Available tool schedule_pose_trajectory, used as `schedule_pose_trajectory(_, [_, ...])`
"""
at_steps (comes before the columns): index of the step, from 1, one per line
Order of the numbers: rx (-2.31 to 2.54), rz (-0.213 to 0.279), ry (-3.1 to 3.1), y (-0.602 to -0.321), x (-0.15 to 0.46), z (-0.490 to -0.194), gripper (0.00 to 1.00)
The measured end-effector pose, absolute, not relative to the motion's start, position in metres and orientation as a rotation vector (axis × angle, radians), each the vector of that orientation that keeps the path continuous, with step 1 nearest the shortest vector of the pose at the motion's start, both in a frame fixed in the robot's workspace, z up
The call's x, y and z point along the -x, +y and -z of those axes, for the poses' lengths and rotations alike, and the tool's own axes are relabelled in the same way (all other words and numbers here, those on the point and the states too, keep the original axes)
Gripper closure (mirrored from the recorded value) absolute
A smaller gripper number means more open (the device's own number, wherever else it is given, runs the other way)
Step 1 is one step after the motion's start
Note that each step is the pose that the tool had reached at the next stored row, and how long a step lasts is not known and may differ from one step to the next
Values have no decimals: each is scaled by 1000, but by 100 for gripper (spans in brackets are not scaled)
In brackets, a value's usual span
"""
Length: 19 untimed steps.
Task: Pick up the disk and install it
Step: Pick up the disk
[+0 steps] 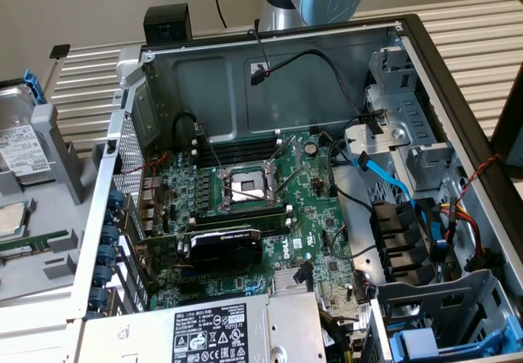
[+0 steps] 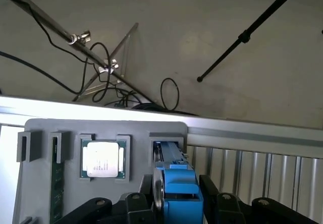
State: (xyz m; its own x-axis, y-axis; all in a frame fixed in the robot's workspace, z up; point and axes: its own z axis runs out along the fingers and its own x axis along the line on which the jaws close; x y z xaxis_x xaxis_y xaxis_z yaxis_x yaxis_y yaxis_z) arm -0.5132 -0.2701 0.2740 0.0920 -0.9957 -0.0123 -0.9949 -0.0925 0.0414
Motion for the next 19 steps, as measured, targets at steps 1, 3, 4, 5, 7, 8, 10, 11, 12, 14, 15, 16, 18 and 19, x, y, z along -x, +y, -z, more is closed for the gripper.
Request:
schedule_pose_trajectory(1, [-2305, 57, -2101, -270, 513, -274, 51])
schedule_pose_trajectory(3, [-2304, 57, -2102, -270, 513, -274, 51])
schedule_pose_trajectory(4, [-2304, 57, -2102, -270, 513, -274, 51])
schedule_pose_trajectory(5, [-2304, 56, -2102, -270, 514, -274, 51])
schedule_pose_trajectory(7, [-2303, 53, -2102, -270, 514, -274, 51])
schedule_pose_trajectory(8, [-2302, 52, -2102, -270, 514, -274, 51])
schedule_pose_trajectory(10, [-2299, 47, -2102, -270, 514, -274, 51])
schedule_pose_trajectory(11, [-2298, 44, -2102, -270, 514, -274, 51])
schedule_pose_trajectory(12, [-2298, 43, -2102, -270, 514, -274, 51])
schedule_pose_trajectory(14, [-2298, 42, -2103, -270, 514, -274, 51])
schedule_pose_trajectory(15, [-2298, 42, -2103, -270, 514, -274, 51])
schedule_pose_trajectory(16, [-2298, 42, -2104, -270, 514, -274, 51])
schedule_pose_trajectory(18, [-2298, 43, -2104, -271, 514, -273, 51])
schedule_pose_trajectory(19, [-2299, 44, -2104, -271, 514, -273, 53])
